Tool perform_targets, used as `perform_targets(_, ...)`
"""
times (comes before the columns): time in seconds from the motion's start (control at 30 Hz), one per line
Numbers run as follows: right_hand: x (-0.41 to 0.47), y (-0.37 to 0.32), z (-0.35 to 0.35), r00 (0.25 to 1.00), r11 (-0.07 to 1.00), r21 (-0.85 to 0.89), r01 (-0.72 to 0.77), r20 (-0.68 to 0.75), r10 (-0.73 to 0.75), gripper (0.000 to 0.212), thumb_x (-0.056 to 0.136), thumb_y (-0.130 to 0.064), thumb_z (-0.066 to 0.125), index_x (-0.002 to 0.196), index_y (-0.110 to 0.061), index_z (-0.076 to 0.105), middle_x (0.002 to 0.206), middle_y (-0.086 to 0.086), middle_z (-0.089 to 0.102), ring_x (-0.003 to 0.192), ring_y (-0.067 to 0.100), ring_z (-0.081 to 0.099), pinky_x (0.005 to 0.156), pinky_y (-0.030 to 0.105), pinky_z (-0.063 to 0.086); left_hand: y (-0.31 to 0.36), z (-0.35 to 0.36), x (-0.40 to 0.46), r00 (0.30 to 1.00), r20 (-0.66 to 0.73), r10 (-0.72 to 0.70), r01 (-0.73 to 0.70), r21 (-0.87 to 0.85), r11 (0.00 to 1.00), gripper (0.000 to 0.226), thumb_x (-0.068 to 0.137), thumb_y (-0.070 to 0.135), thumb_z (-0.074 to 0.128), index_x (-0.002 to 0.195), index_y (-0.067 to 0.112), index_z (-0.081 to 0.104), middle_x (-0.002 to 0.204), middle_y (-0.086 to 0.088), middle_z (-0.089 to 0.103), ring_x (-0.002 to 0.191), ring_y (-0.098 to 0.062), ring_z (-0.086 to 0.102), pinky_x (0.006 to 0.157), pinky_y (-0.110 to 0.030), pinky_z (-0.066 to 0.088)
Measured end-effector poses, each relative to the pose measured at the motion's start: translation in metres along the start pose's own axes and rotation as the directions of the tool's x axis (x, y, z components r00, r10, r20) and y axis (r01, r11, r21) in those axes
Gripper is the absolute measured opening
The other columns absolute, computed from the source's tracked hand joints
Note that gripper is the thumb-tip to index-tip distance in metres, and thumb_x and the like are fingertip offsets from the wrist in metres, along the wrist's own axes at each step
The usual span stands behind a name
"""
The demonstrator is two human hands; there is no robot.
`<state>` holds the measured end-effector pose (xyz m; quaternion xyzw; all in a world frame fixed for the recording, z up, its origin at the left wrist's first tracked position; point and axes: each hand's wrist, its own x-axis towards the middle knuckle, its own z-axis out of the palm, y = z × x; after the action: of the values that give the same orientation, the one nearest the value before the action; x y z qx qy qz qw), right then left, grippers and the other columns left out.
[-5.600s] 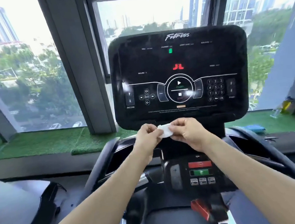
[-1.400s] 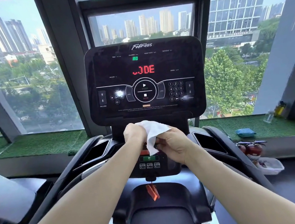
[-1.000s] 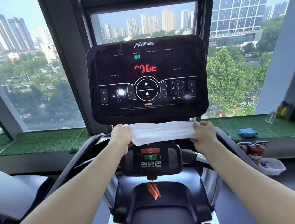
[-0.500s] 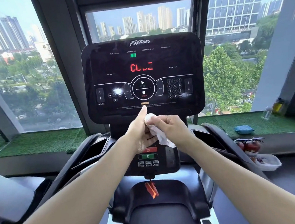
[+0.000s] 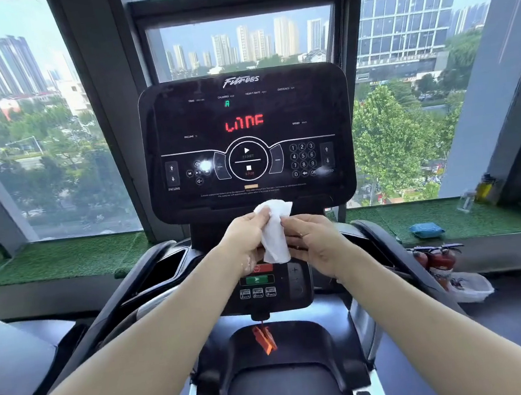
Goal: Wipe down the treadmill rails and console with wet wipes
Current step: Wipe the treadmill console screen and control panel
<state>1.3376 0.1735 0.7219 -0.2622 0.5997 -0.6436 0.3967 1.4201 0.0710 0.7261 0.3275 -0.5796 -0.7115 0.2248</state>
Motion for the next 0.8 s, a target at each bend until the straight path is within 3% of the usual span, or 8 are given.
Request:
perform_targets(0.23, -0.007, -0.004, 0.005, 0.998, 0.999, 0.054, 0.007, 0.063, -0.010, 0.011, 0.093, -0.012, 0.059, 0.090, -0.006, 0.067, 0.092, 0.010, 0.070, 0.083, 0.021, 0.067, 0.086, 0.037, 0.053, -0.003, 0.000, 0.001, 0.976, -0.160, 0.150, -0.127, 0.146, 0.981, 0.036, 0.093, 0.036, 0.058, 0.096, 0.000, 0.062, 0.086, -0.011, 0.064, 0.080, -0.027, 0.061, 0.075, -0.044, 0.053)
perform_targets(0.33, -0.006, -0.005, 0.010, 0.997, 0.999, 0.026, -0.028, -0.070, 0.030, 0.017, 0.090, 0.007, 0.053, 0.077, 0.000, 0.060, 0.092, 0.021, 0.063, 0.070, 0.028, 0.064, 0.063, 0.034, 0.058, -0.006, 0.002, 0.000, 0.949, -0.204, 0.239, -0.195, 0.214, 0.957, 0.033, 0.091, 0.039, 0.060, 0.096, 0.007, 0.057, 0.089, -0.006, 0.059, 0.080, -0.022, 0.058, 0.072, -0.038, 0.049)
perform_targets(0.43, -0.008, -0.007, 0.006, 0.977, 0.988, 0.124, -0.090, -0.179, 0.112, 0.011, 0.087, 0.011, 0.054, 0.087, 0.002, 0.059, 0.084, 0.017, 0.060, 0.054, 0.024, 0.058, 0.039, 0.022, 0.047, -0.007, -0.002, -0.015, 0.755, -0.244, 0.609, -0.369, 0.610, 0.702, 0.021, 0.089, 0.034, 0.063, 0.100, 0.020, 0.052, 0.098, 0.007, 0.045, 0.084, -0.008, 0.053, 0.077, -0.024, 0.043)
perform_targets(0.5, -0.007, -0.005, 0.000, 0.970, 0.986, 0.127, -0.112, -0.201, 0.136, 0.008, 0.086, 0.008, 0.058, 0.084, 0.000, 0.058, 0.077, 0.015, 0.060, 0.049, 0.020, 0.058, 0.037, 0.020, 0.045, -0.008, -0.003, -0.029, 0.619, -0.034, 0.785, -0.546, 0.700, 0.461, 0.011, 0.087, 0.019, 0.064, 0.095, 0.022, 0.056, 0.095, 0.012, 0.049, 0.086, -0.006, 0.052, 0.077, -0.021, 0.043)
perform_targets(0.53, -0.006, -0.004, -0.002, 0.971, 0.987, 0.114, -0.115, -0.196, 0.136, 0.010, 0.086, 0.006, 0.060, 0.081, -0.003, 0.057, 0.076, 0.013, 0.061, 0.050, 0.018, 0.059, 0.038, 0.020, 0.045, -0.010, -0.001, -0.033, 0.611, 0.087, 0.787, -0.594, 0.708, 0.382, 0.012, 0.085, 0.013, 0.062, 0.093, 0.022, 0.058, 0.093, 0.014, 0.052, 0.087, -0.005, 0.054, 0.078, -0.020, 0.043)
perform_targets(0.6, -0.005, -0.001, -0.003, 0.982, 0.993, 0.060, -0.106, -0.149, 0.114, 0.011, 0.086, 0.002, 0.062, 0.080, -0.007, 0.057, 0.076, 0.011, 0.062, 0.056, 0.016, 0.061, 0.041, 0.021, 0.046, -0.015, 0.001, -0.033, 0.675, 0.222, 0.703, -0.603, 0.716, 0.353, 0.015, 0.086, 0.012, 0.062, 0.096, 0.022, 0.062, 0.097, 0.015, 0.057, 0.093, -0.005, 0.056, 0.081, -0.021, 0.043)
perform_targets(0.7, -0.007, 0.004, -0.003, 0.994, 0.997, 0.072, -0.017, -0.106, 0.025, 0.010, 0.088, -0.001, 0.062, 0.086, -0.009, 0.057, 0.077, 0.008, 0.059, 0.058, 0.013, 0.059, 0.049, 0.025, 0.048, -0.018, -0.005, -0.027, 0.832, 0.167, 0.528, -0.496, 0.649, 0.576, 0.018, 0.087, 0.017, 0.063, 0.104, 0.025, 0.061, 0.104, 0.010, 0.061, 0.095, -0.009, 0.057, 0.081, -0.021, 0.044)
perform_targets(0.8, -0.010, 0.003, -0.007, 0.993, 0.984, 0.155, 0.086, -0.098, -0.071, 0.011, 0.090, 0.000, 0.058, 0.086, -0.010, 0.057, 0.076, 0.006, 0.057, 0.061, 0.013, 0.056, 0.052, 0.023, 0.048, -0.021, -0.010, -0.026, 0.868, 0.200, 0.455, -0.472, 0.619, 0.628, 0.025, 0.084, 0.016, 0.065, 0.105, 0.029, 0.059, 0.095, 0.007, 0.065, 0.079, -0.012, 0.058, 0.073, -0.026, 0.049)
